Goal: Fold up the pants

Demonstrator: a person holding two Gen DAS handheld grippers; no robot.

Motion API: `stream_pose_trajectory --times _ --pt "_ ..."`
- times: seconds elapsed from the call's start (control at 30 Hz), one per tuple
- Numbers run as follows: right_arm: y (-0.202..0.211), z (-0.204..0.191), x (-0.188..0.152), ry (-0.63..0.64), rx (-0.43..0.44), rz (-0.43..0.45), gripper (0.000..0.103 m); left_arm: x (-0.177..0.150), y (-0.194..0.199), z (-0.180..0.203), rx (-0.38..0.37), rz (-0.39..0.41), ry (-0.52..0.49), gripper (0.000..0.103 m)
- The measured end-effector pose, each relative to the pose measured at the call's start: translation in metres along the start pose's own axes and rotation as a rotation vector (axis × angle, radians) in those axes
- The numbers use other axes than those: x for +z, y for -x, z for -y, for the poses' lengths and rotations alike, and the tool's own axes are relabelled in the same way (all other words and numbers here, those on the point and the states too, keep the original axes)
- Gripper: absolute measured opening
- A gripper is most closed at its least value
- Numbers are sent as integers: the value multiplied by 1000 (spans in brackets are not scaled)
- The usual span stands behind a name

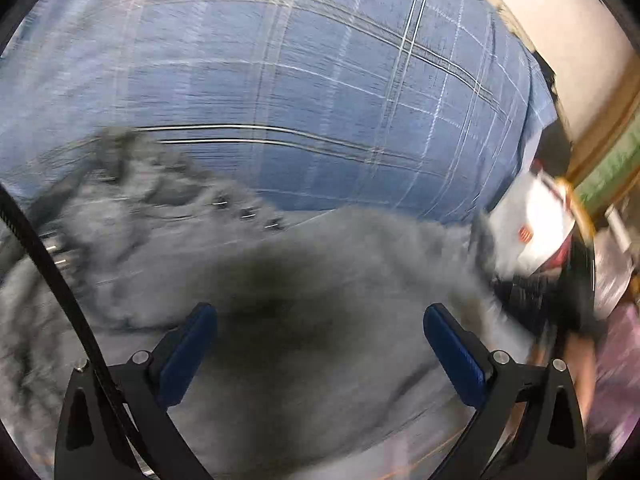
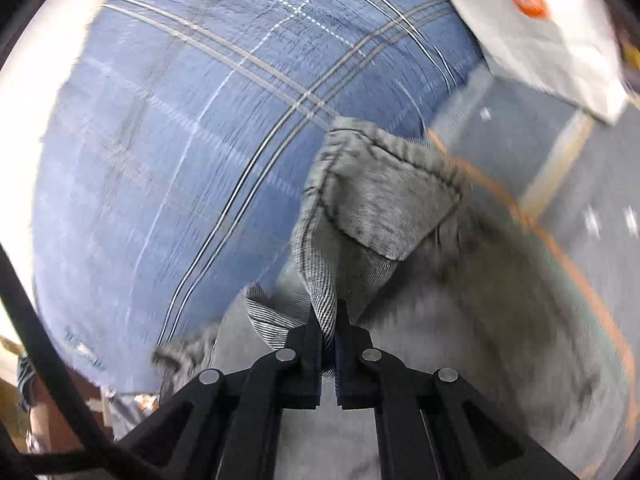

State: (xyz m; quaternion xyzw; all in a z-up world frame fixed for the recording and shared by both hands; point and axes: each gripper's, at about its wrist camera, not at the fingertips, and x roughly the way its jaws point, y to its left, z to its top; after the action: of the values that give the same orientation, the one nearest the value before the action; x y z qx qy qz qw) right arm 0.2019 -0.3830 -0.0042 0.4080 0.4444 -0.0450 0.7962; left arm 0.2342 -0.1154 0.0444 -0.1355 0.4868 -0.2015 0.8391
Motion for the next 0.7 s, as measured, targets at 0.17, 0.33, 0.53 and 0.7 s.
stream_pose_trajectory --times 0.17,0.33,0.53,0.7 --pt "-2 19 -25 -53 44 -45 5 50 -64 45 -25 -137 51 102" --pt "6 20 -23 -78 54 -39 5 63 -112 95 72 -299 8 102" --pt "6 32 -22 -142 66 -51 5 52 -154 112 352 -416 -19 93" --pt "5 35 -22 -167 109 -88 5 42 -162 92 297 -473 96 15"
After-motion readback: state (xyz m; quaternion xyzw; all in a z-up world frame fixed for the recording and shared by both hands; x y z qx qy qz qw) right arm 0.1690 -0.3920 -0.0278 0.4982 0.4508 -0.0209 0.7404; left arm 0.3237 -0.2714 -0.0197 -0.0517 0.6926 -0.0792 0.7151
